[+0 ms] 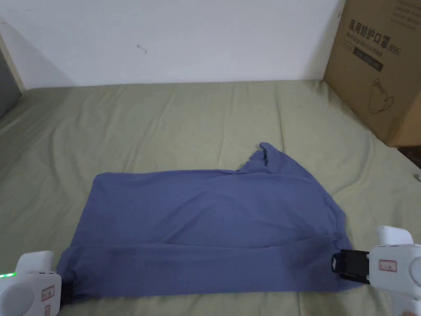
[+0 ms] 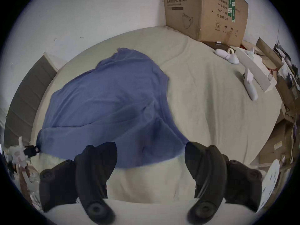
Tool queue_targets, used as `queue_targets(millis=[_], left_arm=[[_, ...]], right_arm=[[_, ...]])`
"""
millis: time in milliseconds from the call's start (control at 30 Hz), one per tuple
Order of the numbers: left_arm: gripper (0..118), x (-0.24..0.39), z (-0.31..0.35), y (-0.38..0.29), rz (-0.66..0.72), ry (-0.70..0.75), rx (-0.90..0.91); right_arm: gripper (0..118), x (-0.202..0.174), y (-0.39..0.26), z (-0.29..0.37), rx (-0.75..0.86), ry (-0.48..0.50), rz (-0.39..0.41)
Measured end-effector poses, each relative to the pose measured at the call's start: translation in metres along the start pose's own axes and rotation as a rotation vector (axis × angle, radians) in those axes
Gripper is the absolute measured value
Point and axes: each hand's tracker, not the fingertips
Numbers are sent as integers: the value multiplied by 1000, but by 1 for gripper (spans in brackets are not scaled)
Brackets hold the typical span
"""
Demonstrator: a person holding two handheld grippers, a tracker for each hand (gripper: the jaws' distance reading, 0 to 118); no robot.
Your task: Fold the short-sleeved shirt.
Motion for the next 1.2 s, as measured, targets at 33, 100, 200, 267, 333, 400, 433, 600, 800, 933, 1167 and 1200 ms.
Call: queue_targets(millis=[33, 100, 200, 267, 333, 400, 433, 600, 800, 933, 1167, 1200], left_arm=[[7, -1, -1, 0, 12, -7, -1], [7, -4, 0, -1, 30, -20, -3], [7, -3, 5, -1, 21, -25, 4], [7, 0, 7, -1, -25, -7, 0], [7, 2, 9, 1, -33, 3, 5], [7, 2, 14, 2, -38, 4, 9], [7, 1, 18, 2, -36, 1, 15], [7, -8, 41, 4, -33, -29, 40], [7, -8, 45, 1, -50, -19, 38], [7, -10, 46, -35, -69, 45, -70], [83, -20, 34, -67, 2, 129, -14], [86, -23, 38, -62, -5, 127, -8]], right_arm=[[90, 5, 0, -15, -50, -30, -34], [77, 12, -6, -39, -113, -92, -33], [49, 6, -25, -38, -60, -118, -1], [8, -1, -21, -32, -53, -82, -10], [8, 3, -15, -42, -71, -44, -83], [8, 2, -13, -42, -67, -70, -59], [8, 4, -12, -41, -72, -71, -38], [8, 28, -4, -11, -46, 13, -39], [8, 63, -21, 13, -71, 35, -54], [8, 63, -61, 5, -208, -23, -3], [85, 37, -51, 3, -175, -135, 89], [85, 36, -43, 9, -155, -123, 101]])
